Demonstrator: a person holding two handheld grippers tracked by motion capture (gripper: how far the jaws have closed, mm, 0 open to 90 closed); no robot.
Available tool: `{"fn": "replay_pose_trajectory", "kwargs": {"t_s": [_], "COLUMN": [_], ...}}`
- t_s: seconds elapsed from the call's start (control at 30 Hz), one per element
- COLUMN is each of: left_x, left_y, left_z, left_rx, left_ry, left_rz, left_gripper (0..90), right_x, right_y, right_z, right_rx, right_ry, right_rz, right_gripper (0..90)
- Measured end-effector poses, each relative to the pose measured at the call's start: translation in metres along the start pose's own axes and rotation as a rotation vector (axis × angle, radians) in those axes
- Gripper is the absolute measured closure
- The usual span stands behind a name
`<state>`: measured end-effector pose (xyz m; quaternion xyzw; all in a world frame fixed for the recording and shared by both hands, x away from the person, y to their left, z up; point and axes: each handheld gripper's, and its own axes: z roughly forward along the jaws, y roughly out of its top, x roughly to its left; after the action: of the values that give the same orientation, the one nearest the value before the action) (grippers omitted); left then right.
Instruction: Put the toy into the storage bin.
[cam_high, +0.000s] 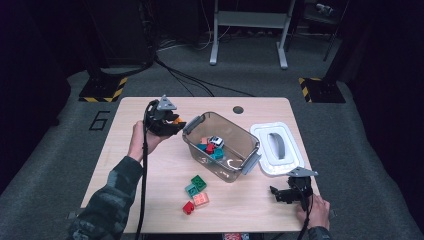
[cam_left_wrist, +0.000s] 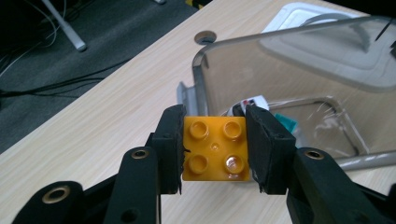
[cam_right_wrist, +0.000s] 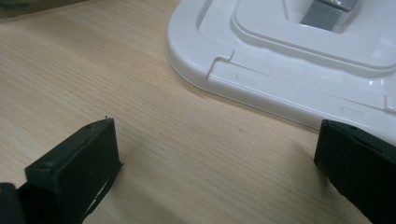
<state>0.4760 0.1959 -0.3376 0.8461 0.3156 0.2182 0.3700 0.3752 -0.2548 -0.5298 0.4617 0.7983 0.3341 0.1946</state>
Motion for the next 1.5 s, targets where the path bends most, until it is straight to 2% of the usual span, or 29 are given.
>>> {"fn": "replay_pose_trajectory", "kwargs": {"t_s": [0.2, 0.5, 0.77, 0.8, 0.93, 1.13, 1.27, 1.4, 1.5], "left_x": [-0.010, -0.024, -0.024, -0.023, -0.022, -0.022, -0.025, -0.026, -0.027], "left_y": [0.009, 0.009, -0.003, -0.005, -0.009, -0.013, -0.014, -0.018, -0.023], "left_z": [0.016, 0.044, 0.062, 0.062, 0.065, 0.064, 0.058, 0.046, 0.035], "left_rx": [-0.002, 0.053, 0.114, 0.126, 0.139, 0.149, 0.148, 0.114, 0.092], "left_ry": [-0.031, -0.080, -0.079, -0.084, -0.051, -0.045, -0.036, -0.027, -0.035], "left_rz": [0.004, 0.025, 0.016, 0.014, 0.019, 0.008, 0.006, -0.015, -0.031], "left_gripper": [59.3, 59.2, 59.2, 59.2, 59.1, 58.0, 43.4, 26.1, 17.7], "right_x": [0.000, 0.000, 0.000, 0.000, 0.000, 0.000, 0.000, 0.000, 0.000], "right_y": [0.000, 0.000, 0.000, 0.000, 0.000, 0.000, 0.000, 0.000, 0.000], "right_z": [0.000, 0.000, 0.000, 0.000, 0.000, 0.000, 0.000, 0.000, 0.000], "right_rx": [-0.001, 0.002, 0.000, 0.002, 0.001, 0.001, 0.001, 0.001, 0.001], "right_ry": [-0.001, 0.002, 0.001, 0.003, 0.002, 0.002, 0.002, 0.002, 0.000], "right_rz": [0.000, 0.002, 0.002, 0.002, 0.002, 0.001, 0.002, 0.002, 0.001], "right_gripper": [0.0, 0.0, 0.0, 0.0, 0.0, 0.0, 0.0, 0.0, 0.0]}}
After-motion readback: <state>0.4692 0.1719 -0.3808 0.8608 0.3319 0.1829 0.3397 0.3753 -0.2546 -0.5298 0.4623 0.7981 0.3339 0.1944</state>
